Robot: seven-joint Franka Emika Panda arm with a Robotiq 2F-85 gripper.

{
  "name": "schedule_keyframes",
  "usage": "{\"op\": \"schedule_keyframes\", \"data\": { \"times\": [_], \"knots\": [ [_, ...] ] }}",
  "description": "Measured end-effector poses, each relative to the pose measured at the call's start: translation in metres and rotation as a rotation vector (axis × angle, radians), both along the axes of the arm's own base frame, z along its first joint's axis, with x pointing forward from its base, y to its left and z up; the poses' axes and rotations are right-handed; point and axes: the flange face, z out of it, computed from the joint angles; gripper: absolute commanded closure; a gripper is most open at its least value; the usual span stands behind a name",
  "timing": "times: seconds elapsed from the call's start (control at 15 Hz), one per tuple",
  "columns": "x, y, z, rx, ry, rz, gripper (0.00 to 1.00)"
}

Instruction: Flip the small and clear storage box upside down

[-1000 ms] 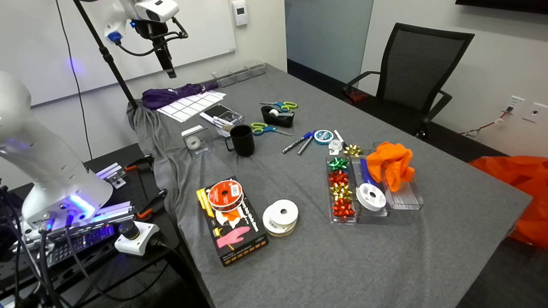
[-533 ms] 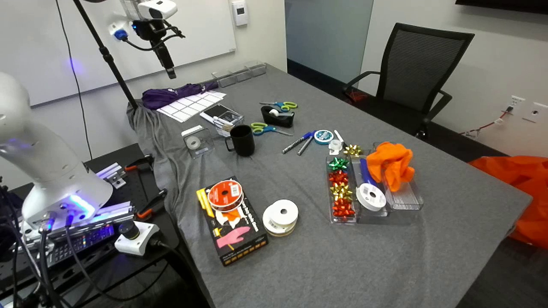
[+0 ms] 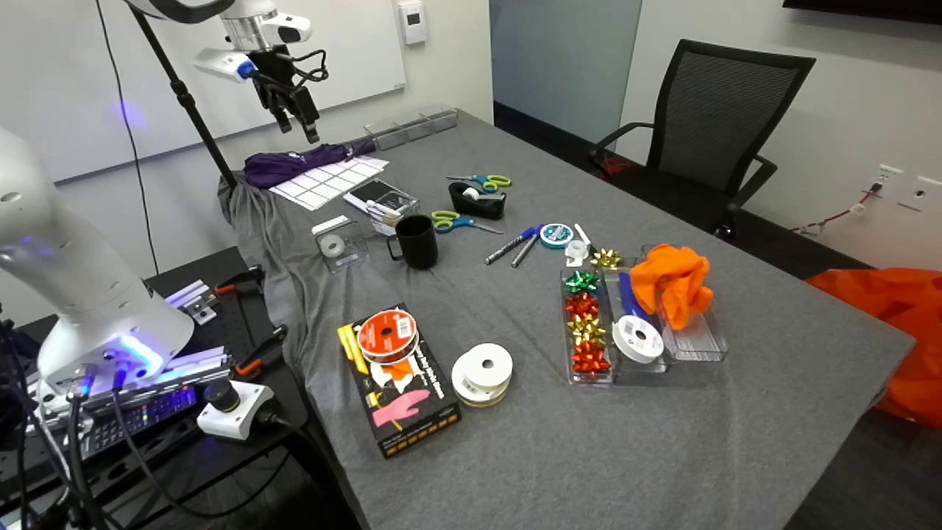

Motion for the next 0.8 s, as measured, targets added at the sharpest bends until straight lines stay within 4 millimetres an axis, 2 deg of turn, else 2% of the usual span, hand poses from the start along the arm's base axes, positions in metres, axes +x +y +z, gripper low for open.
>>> {"op": "schedule_keyframes", "data": {
  "times": [0.33,0.8],
  "knots": [
    [-0.001,-0.0027,-0.0055,-0.13,0.004,0.202,0.0],
    [0.0004,-0.0004,-0.0043,-0.138,-0.018,0.196,0.0]
  ]
}}
